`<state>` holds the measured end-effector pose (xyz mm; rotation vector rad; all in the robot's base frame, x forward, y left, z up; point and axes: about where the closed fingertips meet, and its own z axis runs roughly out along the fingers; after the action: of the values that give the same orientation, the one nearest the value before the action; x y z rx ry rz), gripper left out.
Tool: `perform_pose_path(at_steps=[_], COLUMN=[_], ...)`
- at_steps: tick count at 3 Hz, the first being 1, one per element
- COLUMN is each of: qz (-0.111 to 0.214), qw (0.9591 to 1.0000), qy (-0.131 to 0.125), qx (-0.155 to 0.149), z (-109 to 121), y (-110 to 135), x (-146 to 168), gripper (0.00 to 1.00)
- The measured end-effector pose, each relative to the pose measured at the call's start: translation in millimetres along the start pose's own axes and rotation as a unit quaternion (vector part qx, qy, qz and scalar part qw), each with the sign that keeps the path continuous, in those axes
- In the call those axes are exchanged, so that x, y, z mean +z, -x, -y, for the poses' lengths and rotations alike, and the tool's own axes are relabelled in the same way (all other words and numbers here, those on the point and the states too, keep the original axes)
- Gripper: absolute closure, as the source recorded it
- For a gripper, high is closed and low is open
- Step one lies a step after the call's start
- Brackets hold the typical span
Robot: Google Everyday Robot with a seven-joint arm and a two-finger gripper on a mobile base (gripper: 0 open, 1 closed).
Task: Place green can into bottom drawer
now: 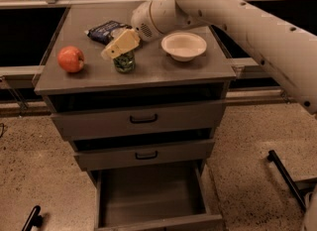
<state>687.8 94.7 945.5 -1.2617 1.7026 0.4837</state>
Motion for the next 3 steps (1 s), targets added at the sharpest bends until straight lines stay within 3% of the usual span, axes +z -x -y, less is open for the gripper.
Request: perform_pose_path(at_steps=[1, 2, 3], qz=[0.015, 0.043, 0.084], qw=[0.9998, 0.9985, 0.9958], qy=[0.000, 0.004, 0.023], qx=[0.015, 0.033, 0.027], z=[5.6, 11.6, 7.1], y=[-9.1, -22.6, -19.1], x=[16.6, 29.5, 31.9], gripper=[0.05, 0.31, 0.55])
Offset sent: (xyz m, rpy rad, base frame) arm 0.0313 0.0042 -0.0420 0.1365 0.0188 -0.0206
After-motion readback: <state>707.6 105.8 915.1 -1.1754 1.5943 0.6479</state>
